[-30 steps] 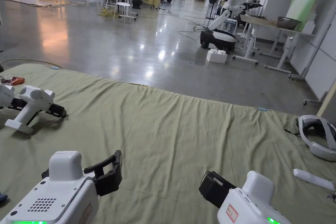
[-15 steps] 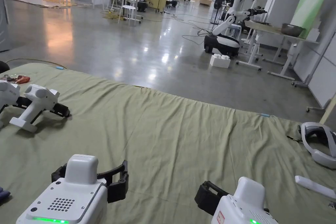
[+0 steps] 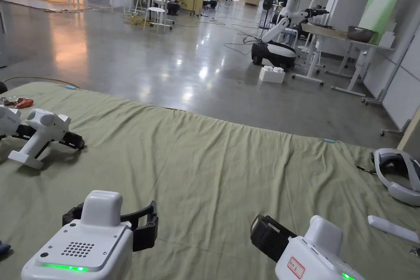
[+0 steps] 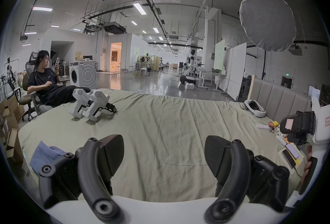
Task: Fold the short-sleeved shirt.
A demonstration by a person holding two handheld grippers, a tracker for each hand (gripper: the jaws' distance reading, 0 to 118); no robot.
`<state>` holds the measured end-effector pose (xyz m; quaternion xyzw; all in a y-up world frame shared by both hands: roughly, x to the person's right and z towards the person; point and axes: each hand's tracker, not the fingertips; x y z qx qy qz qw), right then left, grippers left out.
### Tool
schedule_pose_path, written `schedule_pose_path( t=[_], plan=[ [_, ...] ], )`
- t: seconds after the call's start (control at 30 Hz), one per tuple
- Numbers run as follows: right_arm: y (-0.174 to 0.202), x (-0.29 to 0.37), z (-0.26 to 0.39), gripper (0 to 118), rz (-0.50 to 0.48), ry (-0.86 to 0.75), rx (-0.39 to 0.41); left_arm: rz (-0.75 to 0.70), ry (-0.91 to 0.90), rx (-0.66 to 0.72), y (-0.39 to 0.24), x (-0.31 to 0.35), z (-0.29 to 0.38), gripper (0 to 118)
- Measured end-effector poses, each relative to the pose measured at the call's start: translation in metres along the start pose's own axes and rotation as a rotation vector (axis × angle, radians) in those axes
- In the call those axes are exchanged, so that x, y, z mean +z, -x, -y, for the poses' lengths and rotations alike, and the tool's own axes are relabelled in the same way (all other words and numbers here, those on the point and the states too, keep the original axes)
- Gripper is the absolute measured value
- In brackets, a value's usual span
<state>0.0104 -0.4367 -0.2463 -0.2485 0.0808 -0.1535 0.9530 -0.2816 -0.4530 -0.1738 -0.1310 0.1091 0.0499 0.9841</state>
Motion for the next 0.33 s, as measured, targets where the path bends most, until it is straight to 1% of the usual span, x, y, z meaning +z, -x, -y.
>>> schedule_pose_path(
  t=[0.03,0.13,0.17,0.2,0.27,0.33],
  plan=[
    [-0.001,-0.001,0.0,118,-0.004,-0.007,-0.012,0.001,0.003,-0.002,0.001,-0.001,-0.001,101],
    [-0.005,-0.003,-0.001,118,-0.072,-0.043,-0.027,-0.001,0.007,0.002,0.002,-0.006,-0.002,101],
    [-0.005,-0.002,0.0,118,-0.081,-0.094,-0.003,0.003,0.009,0.003,0.002,-0.008,-0.003,101],
    [-0.004,0.0,0.001,118,-0.068,-0.149,0.029,0.007,0.014,0.002,0.002,-0.009,-0.004,101],
    [0.001,0.003,0.008,118,-0.017,-0.286,0.105,0.011,0.009,-0.006,0.001,-0.012,-0.007,101],
    [0.006,0.003,0.013,118,0.017,-0.374,0.178,0.006,-0.003,-0.015,-0.001,-0.015,-0.011,101]
  ],
)
